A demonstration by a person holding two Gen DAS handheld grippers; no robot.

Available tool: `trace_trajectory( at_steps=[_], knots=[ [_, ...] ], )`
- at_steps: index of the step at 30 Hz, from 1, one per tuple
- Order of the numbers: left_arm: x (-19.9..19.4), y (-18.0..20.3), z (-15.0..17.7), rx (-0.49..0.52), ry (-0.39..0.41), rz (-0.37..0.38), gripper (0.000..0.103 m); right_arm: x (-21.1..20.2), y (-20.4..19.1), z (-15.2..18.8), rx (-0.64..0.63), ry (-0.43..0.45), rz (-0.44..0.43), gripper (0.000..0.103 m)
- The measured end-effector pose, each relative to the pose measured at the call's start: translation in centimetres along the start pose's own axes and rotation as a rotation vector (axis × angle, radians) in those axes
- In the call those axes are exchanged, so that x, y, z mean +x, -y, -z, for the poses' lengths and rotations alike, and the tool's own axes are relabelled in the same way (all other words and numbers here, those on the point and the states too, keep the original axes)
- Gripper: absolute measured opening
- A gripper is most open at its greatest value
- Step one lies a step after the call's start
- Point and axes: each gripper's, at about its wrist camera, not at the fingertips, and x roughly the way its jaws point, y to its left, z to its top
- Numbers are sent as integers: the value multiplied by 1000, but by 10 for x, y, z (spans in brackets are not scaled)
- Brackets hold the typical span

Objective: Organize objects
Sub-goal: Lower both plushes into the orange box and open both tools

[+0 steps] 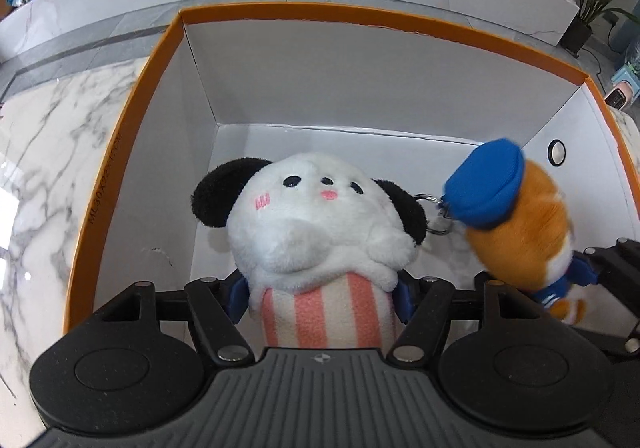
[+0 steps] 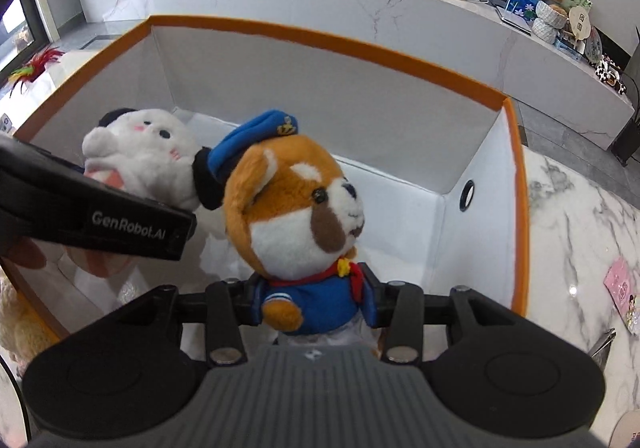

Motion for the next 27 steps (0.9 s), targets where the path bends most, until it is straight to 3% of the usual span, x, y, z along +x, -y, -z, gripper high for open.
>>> trace_trajectory(
  at_steps=[5,17,27],
  knots=[
    [0,1,-1,-19,-8,20,80,-6,0,0,10,24,4,69],
    [-47,-5,-1,-39,117,49,81,-27,-5,-5,-6,98,1,78],
    [-105,-7,16,-23,199,36,81,-86,-12,0,-11,211,2,85]
  ],
)
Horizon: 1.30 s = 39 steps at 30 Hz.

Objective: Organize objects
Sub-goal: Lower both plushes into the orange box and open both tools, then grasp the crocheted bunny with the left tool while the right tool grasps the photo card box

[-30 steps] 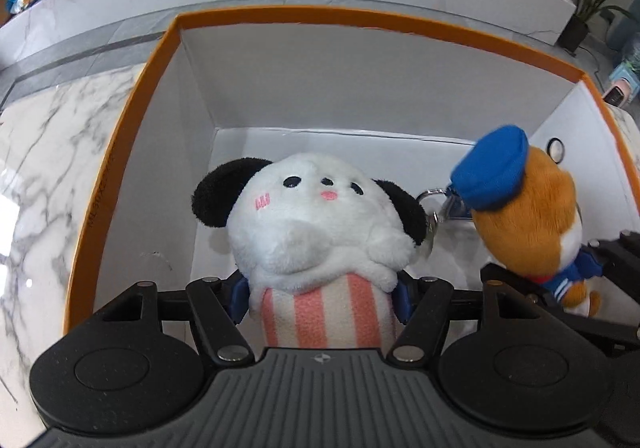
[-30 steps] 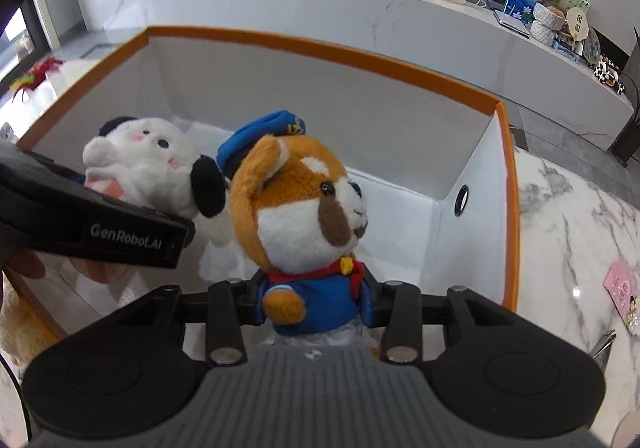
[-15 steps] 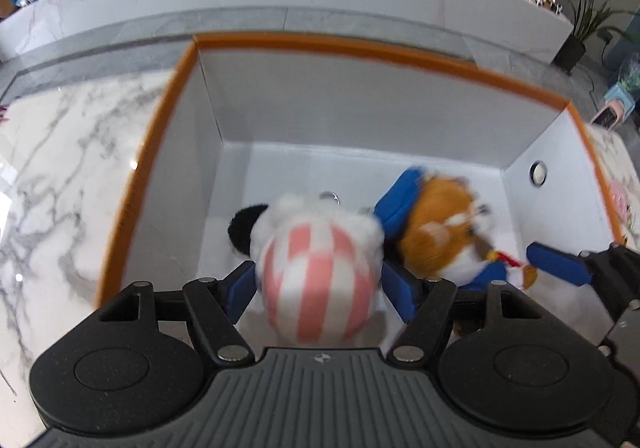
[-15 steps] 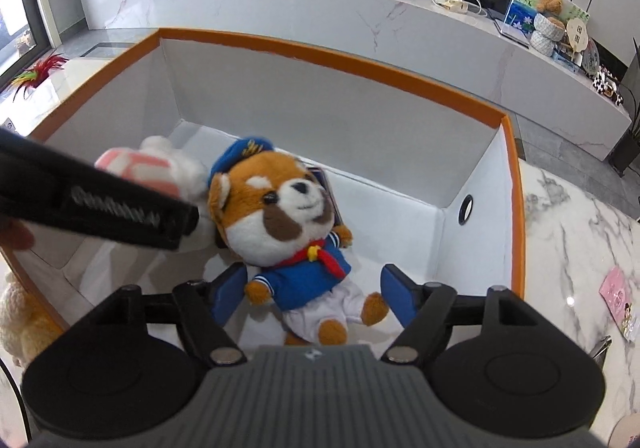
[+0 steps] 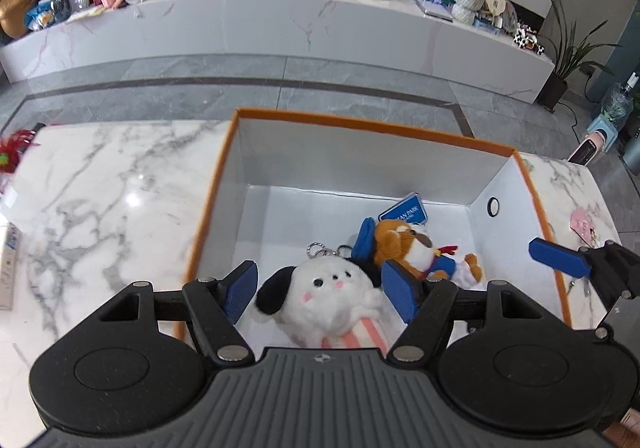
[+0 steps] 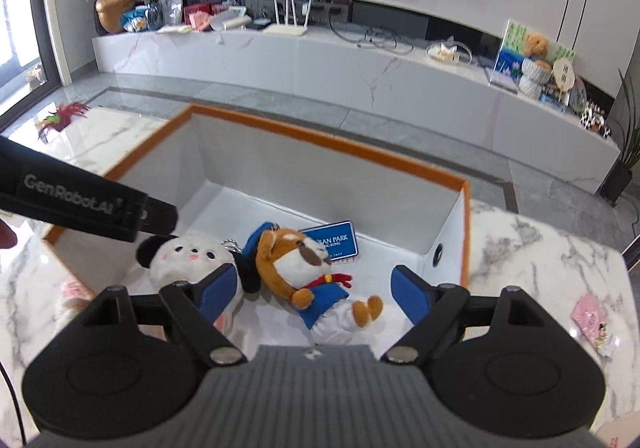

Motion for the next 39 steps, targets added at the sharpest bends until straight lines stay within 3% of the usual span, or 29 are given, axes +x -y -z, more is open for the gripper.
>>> trace_trajectory(
  at_steps=[4,7,12,16,25,26,32,36,39],
  knots=[
    [-29,-6,16,22,19,-17,82,-32,-4,8,0,48,-14,93],
    [-42,-18,36,11,10,-21,83,-53,-5,21,28,65,-51,93],
    [-41,-41,76,-24,-62,-10,83,-73,-11,45,74,47,-66,94],
    [-27,-60,97,-121,-85,5,83,-86,-16,69,99,43,-75,96],
    [16,-74,110,-378,-144,98,83,-65,-19,90,114,-22,-93,97],
    [19,-75,110,-406,-144,108,87,-61,-18,90,119,-30,-98,97],
    [43,-79,112,-538,-170,86,90,-34,-19,96,149,-94,-120,97],
    [55,-85,118,-613,-194,88,90,-19,-27,99,119,-125,-80,97],
    [57,-85,121,-618,-176,87,93,-10,-35,104,95,-149,-81,96]
  ],
)
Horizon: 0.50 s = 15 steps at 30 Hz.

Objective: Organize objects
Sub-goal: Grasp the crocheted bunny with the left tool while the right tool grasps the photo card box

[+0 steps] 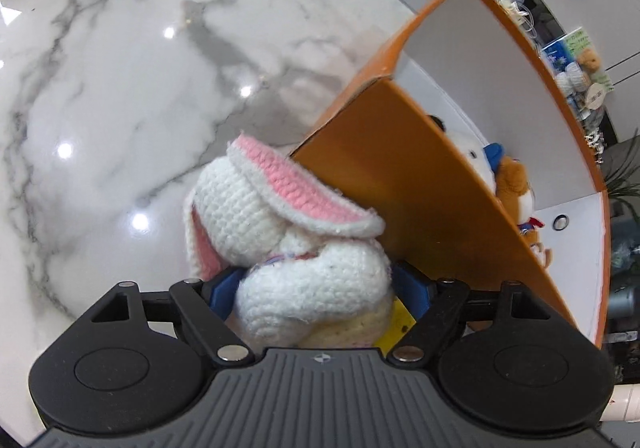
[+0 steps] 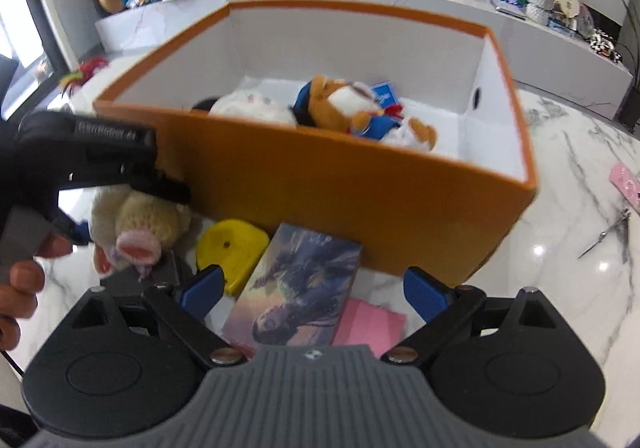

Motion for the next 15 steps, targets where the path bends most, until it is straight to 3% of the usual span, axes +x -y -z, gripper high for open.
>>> trace_trajectory(
  at_steps=[5,15],
  knots=[
    [-1,1,3,28,4,-6,90,11,-10,6,-47,-25,23,79],
    [-3,-3,1,44,-18,17,81,14,-6,8,-33,-36,-34,66]
  ],
)
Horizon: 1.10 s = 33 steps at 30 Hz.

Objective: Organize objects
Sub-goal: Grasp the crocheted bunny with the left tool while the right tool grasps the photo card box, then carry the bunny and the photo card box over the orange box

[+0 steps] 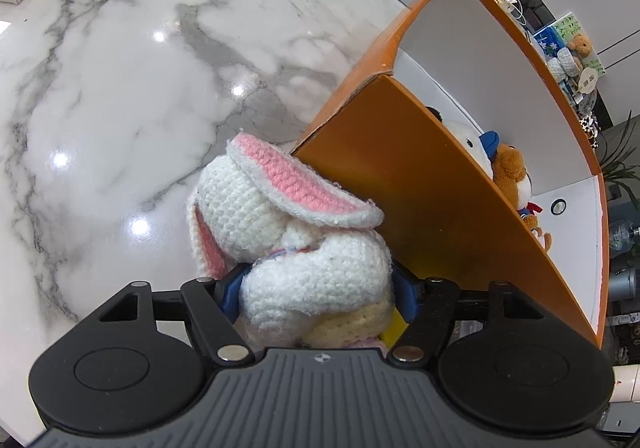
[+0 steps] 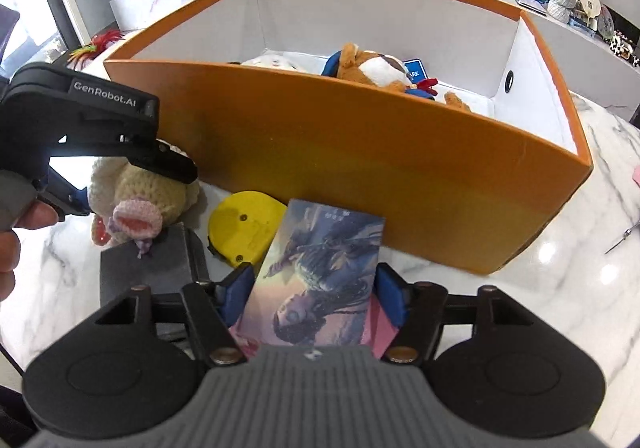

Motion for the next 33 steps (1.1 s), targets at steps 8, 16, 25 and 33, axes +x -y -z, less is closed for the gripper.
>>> trace_trajectory(
  at_steps=[8,16,25,33],
  knots=[
    [-19,-2,2,21,18,26,81,-10,9,-1,11,19,-45,62],
    [-39,-8,2,55,44,19,81,-22,22,4,31,27,-67,62],
    [-57,5,17,154,85,-19,81,-31,26,9,12,25,-56,62],
    [-73,25,35,270,165,-83,81,-41,29,13,10,35,-56,62]
  ],
)
